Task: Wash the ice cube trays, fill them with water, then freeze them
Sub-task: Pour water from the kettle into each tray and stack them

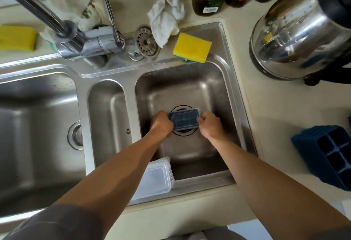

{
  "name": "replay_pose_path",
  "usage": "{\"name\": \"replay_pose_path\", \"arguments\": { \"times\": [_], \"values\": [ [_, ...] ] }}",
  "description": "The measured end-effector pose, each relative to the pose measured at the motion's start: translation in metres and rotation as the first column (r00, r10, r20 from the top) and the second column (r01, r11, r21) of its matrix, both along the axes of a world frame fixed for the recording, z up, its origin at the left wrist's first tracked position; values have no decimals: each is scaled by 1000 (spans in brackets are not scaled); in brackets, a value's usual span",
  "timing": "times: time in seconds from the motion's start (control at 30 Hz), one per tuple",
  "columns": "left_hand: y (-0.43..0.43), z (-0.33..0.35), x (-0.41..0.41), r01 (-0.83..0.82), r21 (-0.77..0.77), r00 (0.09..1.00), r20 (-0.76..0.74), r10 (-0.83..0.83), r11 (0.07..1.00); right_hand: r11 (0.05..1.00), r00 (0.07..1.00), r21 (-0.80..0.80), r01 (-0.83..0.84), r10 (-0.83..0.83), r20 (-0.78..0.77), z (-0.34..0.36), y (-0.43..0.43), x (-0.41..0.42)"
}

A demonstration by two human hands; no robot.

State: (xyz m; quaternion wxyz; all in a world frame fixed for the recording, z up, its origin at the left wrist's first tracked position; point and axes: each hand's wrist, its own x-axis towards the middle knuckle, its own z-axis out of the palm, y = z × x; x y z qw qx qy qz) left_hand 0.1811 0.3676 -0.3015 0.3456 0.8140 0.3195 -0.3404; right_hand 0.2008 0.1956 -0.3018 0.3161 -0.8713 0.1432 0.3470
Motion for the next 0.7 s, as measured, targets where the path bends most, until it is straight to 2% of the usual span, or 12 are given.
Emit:
{"name": "replay_pose_path", "arguments": {
  "times": [0.23, 0.43, 0.57, 0.7],
  "values": [
    [1, -6, 9, -179, -100, 982, -86, 170, 979, 998, 997, 39, 50, -48, -65, -2, 0, 3],
    [2, -9, 11, -214, -124, 974, -99, 203, 969, 998, 999, 28, 48, -48, 8, -4, 3, -8],
    [0, -1, 7, -161, -99, 986, -66, 155, 982, 998, 998, 36, 54, -54, -16, 2, 3, -6],
    [-2, 18, 0, 2, -9, 1000, 17, -2, 1000, 997, 994, 56, 50, -44, -102, 23, -1, -5]
  ]
}}
